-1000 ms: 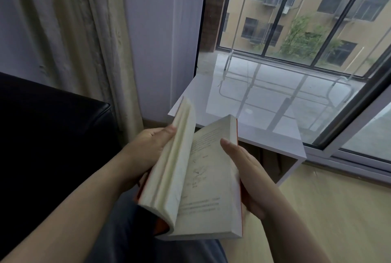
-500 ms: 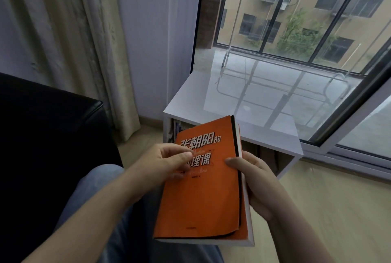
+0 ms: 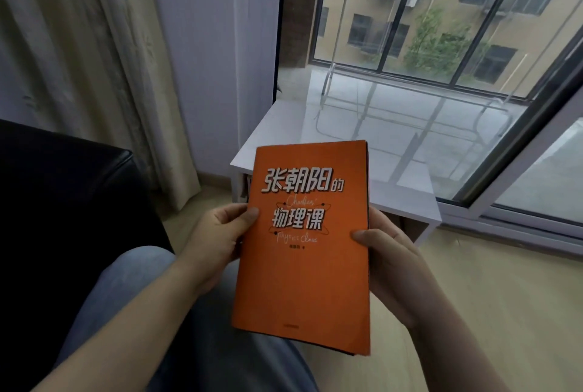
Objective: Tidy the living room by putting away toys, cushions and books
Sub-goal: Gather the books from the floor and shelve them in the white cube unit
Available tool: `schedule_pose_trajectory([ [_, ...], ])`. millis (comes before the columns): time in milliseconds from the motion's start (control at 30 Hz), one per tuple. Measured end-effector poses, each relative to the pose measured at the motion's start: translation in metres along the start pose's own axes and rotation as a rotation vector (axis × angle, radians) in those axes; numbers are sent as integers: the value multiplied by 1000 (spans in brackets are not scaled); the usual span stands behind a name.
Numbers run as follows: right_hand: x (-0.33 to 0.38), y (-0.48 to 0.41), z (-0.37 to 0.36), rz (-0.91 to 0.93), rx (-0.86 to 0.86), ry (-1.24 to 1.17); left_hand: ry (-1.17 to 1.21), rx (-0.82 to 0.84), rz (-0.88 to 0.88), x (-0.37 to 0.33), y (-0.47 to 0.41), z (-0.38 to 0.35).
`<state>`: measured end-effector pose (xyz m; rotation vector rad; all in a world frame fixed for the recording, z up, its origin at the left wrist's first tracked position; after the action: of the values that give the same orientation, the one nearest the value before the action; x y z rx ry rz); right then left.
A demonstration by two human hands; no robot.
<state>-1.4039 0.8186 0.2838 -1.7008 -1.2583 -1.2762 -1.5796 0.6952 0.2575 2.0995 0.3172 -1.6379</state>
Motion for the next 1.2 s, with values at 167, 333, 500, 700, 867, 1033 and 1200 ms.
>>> schedule_pose_trajectory([
  [167, 11, -12, -5, 22, -84, 372, -70, -47, -182, -15, 8, 4],
  [333, 4, -19, -4, 39, -55, 406, -84, -23, -201, -13, 11, 10],
  [500, 3, -18, 7, 80, -99, 368, -107, 70, -186, -19, 5, -2],
  [700, 0, -3, 49, 148, -434, 410, -236, 44, -216, -21, -21, -41],
  [867, -16, 15, 93, 178, -556, 434, -359, 86, -124, 1, -52, -73],
  [1033, -50, 24, 124, 120, -542, 424, -466, 159, -52, 18, -72, -78],
  [1200, -95, 18, 147, 21, -508, 389, -793, 259, 62, 40, -95, -71],
])
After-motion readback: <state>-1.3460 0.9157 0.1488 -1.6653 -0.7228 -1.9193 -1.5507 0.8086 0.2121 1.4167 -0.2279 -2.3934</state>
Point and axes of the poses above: each hand's wrist, its own y-axis away from the middle knuckle, its own z-axis out of the back of the hand, x = y × z, the point moved 4 cm from there along -y, towards the middle knuckle, and after that the axes turned 13 degrees about x, right-handed, at the moved point
